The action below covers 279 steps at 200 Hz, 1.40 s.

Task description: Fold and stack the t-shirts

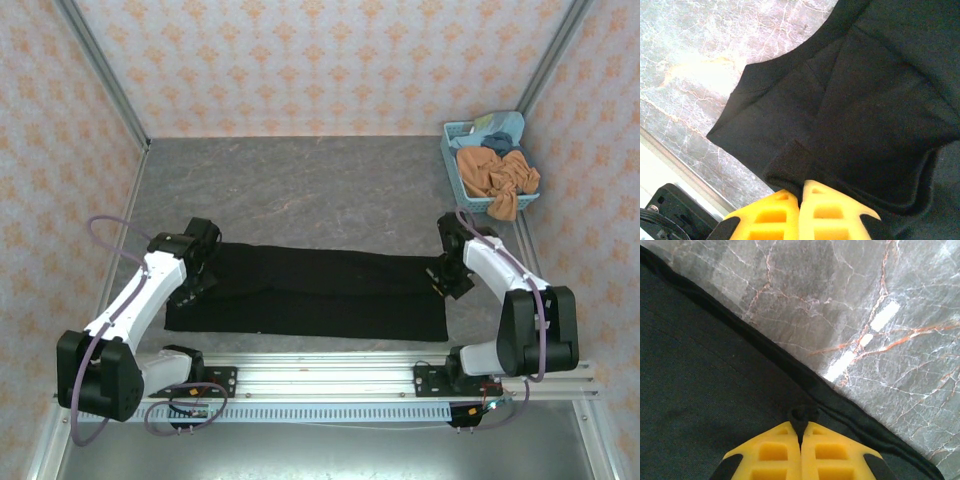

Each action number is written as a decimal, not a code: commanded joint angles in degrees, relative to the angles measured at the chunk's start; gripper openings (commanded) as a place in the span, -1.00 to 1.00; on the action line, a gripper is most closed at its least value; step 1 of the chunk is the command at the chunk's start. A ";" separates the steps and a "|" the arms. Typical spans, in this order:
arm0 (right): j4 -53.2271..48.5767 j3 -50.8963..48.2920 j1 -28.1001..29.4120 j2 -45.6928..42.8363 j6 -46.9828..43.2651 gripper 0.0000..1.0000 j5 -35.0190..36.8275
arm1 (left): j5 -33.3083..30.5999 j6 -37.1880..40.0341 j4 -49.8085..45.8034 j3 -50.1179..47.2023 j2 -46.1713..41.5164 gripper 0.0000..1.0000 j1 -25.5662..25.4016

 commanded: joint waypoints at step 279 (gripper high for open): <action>0.80 4.47 0.19 0.21 0.91 -0.39 2.99 | -2.94 -9.71 -2.74 -5.42 0.61 -1.00 -0.29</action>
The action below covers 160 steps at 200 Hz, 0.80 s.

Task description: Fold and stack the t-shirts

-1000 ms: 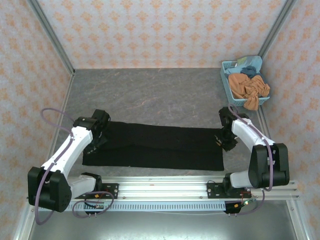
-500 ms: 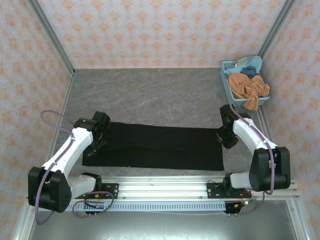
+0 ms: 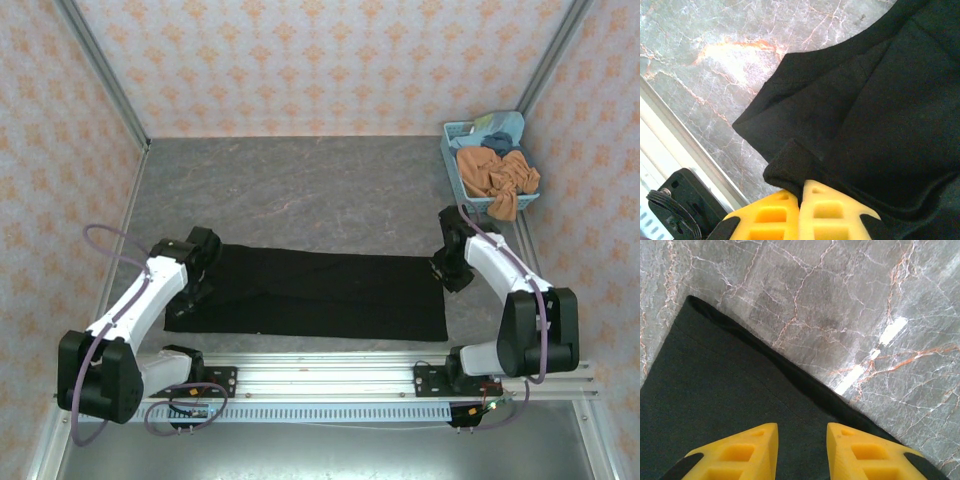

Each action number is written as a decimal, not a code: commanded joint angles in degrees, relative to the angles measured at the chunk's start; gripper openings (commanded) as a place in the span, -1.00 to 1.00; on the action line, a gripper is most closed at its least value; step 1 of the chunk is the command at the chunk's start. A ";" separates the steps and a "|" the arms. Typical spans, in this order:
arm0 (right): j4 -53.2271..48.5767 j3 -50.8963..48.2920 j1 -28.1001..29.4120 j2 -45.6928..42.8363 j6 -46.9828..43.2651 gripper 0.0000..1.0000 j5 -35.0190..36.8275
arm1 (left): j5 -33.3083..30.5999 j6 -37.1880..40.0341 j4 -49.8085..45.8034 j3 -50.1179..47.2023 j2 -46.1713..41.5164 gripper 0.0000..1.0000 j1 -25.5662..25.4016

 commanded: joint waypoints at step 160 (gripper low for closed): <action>3.05 5.14 6.90 3.21 -10.71 -0.43 -4.13 | 10.20 -5.35 -2.18 2.37 3.84 -0.06 0.22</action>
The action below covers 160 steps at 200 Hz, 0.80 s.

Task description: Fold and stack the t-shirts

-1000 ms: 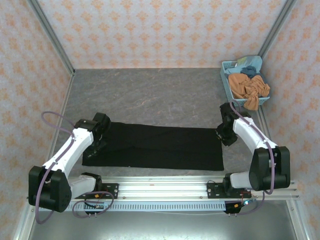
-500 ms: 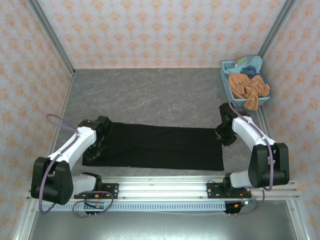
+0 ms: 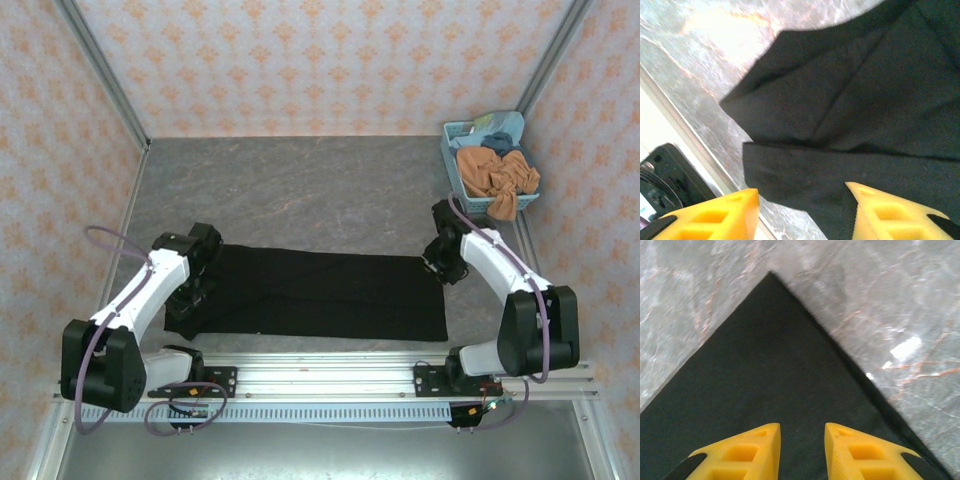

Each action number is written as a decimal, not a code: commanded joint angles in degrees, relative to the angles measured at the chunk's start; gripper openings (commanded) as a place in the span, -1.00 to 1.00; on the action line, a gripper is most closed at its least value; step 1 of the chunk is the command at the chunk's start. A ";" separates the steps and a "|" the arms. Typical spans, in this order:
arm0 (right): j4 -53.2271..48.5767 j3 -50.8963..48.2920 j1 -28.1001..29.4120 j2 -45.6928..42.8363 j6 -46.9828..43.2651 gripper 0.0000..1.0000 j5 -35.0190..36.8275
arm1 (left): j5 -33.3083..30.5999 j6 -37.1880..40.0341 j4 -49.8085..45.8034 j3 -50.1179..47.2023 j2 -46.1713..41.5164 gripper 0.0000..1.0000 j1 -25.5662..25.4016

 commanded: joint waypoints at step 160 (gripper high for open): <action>0.01 14.52 -4.63 26.57 -4.77 -0.54 2.52 | 7.50 16.43 12.20 22.56 34.89 -0.13 3.90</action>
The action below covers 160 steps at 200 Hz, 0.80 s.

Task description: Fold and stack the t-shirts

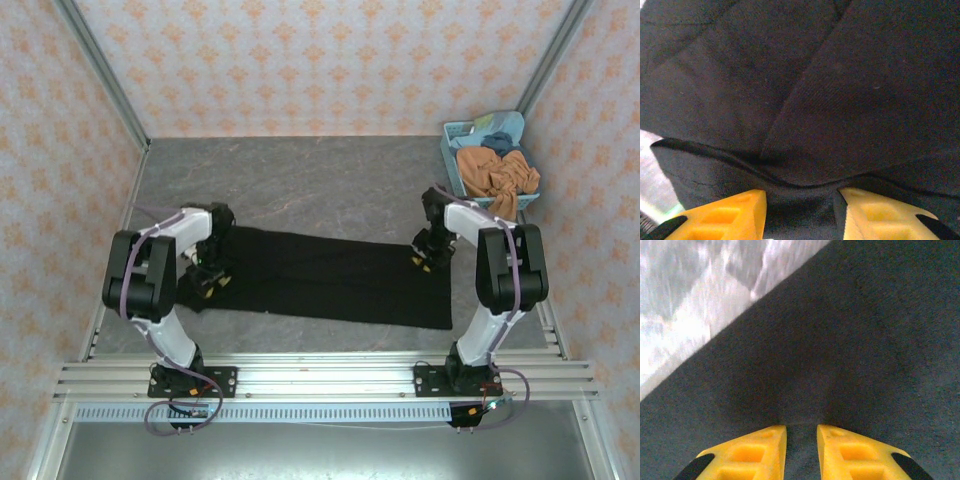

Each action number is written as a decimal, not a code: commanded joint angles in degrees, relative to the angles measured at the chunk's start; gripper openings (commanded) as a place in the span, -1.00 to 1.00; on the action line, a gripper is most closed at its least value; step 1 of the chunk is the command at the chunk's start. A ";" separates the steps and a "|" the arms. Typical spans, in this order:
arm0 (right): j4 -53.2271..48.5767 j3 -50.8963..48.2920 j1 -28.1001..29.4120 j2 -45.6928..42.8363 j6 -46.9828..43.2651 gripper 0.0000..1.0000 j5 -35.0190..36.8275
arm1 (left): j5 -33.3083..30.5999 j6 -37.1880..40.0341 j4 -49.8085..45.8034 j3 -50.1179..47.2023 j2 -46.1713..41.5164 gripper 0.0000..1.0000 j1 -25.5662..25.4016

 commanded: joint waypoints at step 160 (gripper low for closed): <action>-1.16 3.08 -1.17 1.43 -1.62 -0.55 5.45 | 3.05 -2.34 6.82 1.85 -0.84 -0.06 11.25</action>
